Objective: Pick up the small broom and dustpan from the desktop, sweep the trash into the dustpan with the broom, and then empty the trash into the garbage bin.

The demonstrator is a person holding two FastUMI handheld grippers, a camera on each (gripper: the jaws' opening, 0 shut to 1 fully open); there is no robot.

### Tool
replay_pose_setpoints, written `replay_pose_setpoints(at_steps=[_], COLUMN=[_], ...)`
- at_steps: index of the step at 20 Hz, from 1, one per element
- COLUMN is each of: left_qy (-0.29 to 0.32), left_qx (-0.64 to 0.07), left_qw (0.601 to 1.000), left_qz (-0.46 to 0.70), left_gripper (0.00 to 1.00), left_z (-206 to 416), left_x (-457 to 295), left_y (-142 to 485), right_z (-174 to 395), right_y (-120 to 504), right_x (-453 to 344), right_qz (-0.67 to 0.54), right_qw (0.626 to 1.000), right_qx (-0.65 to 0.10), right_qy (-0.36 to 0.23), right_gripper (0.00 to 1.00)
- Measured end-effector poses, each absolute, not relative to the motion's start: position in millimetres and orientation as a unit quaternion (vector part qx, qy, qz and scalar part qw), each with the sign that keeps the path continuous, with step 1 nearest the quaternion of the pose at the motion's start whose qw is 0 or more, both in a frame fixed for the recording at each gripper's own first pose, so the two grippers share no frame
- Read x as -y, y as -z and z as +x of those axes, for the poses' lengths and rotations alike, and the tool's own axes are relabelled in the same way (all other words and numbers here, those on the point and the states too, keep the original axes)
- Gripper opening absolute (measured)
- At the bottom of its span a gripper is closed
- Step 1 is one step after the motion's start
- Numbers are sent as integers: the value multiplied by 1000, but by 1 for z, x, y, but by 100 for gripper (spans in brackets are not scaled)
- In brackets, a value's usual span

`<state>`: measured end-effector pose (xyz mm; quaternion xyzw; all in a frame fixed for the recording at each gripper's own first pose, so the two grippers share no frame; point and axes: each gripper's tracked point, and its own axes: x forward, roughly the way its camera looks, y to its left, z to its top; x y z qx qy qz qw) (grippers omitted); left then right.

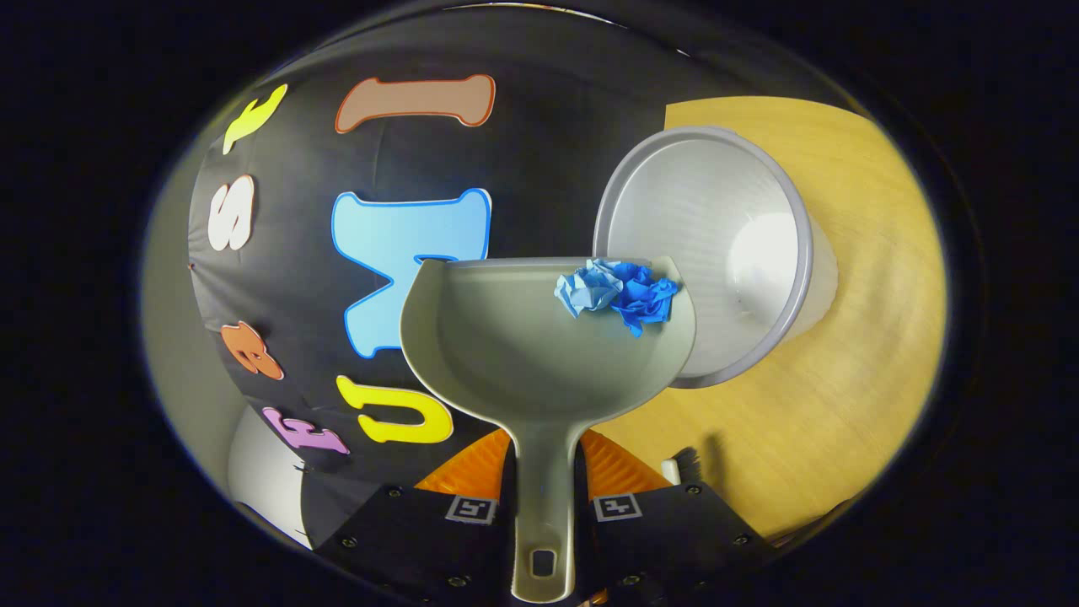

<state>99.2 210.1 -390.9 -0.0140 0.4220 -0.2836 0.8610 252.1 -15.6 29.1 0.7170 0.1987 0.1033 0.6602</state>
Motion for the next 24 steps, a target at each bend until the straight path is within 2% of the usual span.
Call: replay_pose_setpoints(at_steps=[3, 6, 8, 9, 13, 19, 20, 21, 23, 24], left_qy=[278, 273, 269, 267, 257, 223, 215, 206, 184, 176], left_qx=[-424, -427, -426, -425, -418, -411, -412, -414, -419, -421], left_qw=[862, 861, 864, 865, 871, 883, 884, 885, 887, 888], left_qz=[-18, -22, -23, -24, -35, -49, -54, -57, -60, -62], left_gripper=[35, 37, 35, 37, 35, 37, 35, 37, 35, 37], left_z=[99, 96, 95, 95, 93, 85, 82, 78, 69, 66], left_x=[-206, -203, -203, -205, -208, -233, -238, -244, -259, -266], left_y=[386, 384, 383, 382, 383, 390, 391, 393, 398, 399], right_z=[252, 254, 254, 254, 251, 203, 195, 188, 176, 171], right_y=[-31, -35, -35, -36, -39, -45, -46, -47, -44, -41], right_x=[18, 19, 17, 16, -1, -40, -51, -61, -80, -89], right_qz=[740, 757, 760, 757, 736, 669, 653, 637, 609, 596], right_qw=[637, 618, 614, 616, 637, 694, 705, 715, 732, 739], right_qx=[-183, -167, -166, -168, -173, -187, -193, -198, -210, -217], right_qy=[-117, -130, -134, -135, -151, -191, -200, -208, -221, -226], right_gripper=[28, 28, 28, 28, 28, 28, 32, 27, 27, 28])
